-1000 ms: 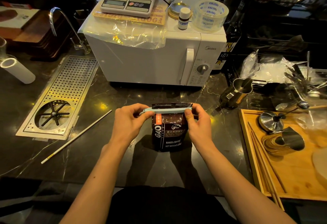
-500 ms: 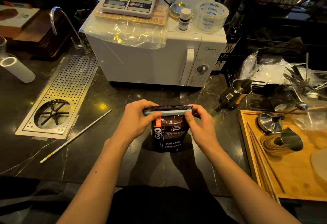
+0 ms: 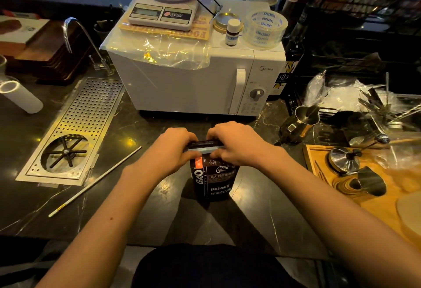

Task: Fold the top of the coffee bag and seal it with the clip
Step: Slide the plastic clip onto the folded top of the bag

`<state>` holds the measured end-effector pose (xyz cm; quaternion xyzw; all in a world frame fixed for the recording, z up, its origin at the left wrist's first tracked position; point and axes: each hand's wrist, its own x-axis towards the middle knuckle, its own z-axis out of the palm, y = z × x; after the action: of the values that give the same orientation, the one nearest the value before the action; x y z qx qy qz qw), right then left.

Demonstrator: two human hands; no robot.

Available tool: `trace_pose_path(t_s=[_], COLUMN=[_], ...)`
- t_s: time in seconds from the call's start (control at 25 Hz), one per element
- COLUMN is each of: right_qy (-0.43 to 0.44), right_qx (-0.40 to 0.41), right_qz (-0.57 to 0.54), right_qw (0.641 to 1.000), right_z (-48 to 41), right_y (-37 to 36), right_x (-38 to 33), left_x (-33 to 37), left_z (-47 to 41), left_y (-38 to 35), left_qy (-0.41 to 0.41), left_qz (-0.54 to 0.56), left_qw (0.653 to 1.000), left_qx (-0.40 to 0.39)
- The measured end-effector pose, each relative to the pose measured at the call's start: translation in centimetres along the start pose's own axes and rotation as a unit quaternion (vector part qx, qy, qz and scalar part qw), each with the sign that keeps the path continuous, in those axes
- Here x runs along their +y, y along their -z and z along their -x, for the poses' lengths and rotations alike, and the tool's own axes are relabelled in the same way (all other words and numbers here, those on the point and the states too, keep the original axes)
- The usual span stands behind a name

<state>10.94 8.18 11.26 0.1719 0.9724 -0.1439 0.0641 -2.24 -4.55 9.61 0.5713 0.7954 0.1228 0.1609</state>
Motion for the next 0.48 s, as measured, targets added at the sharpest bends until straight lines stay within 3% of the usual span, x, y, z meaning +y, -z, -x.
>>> trace_pose_path(t_s=[0.32,0.48], right_qy=[-0.028,-0.039], right_qx=[0.016,0.039], right_qz=[-0.065,-0.041], right_qw=[0.997,0.998], right_z=[0.02,0.06], right_y=[-0.41,-0.70], right_x=[-0.27,-0.71], left_x=[0.69,0.89], left_z=[-0.97,-0.51], left_y=[0.53,0.18], left_qy=[-0.007,-0.009], left_qz=[-0.061,-0.054], left_qw=[0.998,0.998], left_qx=[-0.026,-0.020])
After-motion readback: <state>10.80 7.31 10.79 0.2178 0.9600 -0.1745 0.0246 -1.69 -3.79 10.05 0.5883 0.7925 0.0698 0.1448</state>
